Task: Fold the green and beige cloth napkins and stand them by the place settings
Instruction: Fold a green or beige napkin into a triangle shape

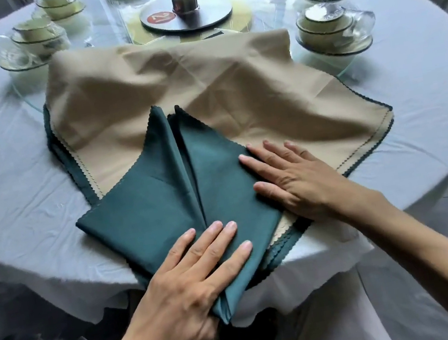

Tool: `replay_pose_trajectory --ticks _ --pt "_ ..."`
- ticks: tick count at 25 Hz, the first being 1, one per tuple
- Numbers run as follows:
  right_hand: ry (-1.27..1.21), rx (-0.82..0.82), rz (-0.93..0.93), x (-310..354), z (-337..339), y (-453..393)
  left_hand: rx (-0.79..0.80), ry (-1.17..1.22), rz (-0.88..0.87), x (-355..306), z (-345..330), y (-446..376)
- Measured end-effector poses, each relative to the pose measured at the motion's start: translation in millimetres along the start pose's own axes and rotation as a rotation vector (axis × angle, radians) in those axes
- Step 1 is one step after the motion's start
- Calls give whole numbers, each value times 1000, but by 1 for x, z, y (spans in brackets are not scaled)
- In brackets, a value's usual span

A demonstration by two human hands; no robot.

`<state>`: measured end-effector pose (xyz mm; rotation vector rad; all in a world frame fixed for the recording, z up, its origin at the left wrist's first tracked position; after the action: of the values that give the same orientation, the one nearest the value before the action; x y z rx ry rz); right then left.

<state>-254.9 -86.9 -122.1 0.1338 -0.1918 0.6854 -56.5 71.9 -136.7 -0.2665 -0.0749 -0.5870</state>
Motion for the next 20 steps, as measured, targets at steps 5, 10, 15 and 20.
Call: replay_pose_trajectory --ticks 5,10,15,20 --pt "-138 -198 138 13 8 17 -123 361 140 11 12 7" --pt "-282 -150 354 40 1 56 -239 380 302 32 17 19" --pt "-262 -117 307 51 -7 49 -212 362 226 29 14 11" --pt "-282 -43 335 62 -8 40 -212 319 174 29 12 4"
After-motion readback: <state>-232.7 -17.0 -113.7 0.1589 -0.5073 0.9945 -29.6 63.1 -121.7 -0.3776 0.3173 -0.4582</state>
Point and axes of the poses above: each hand's wrist, its own y-axis away from the middle knuckle, its own z-axis out of the back of the hand, x = y × z, the point moved 3 cm from there along -y, towards the middle knuckle, and after that the axes turned 10 degrees about -y, right-handed, at the moved point
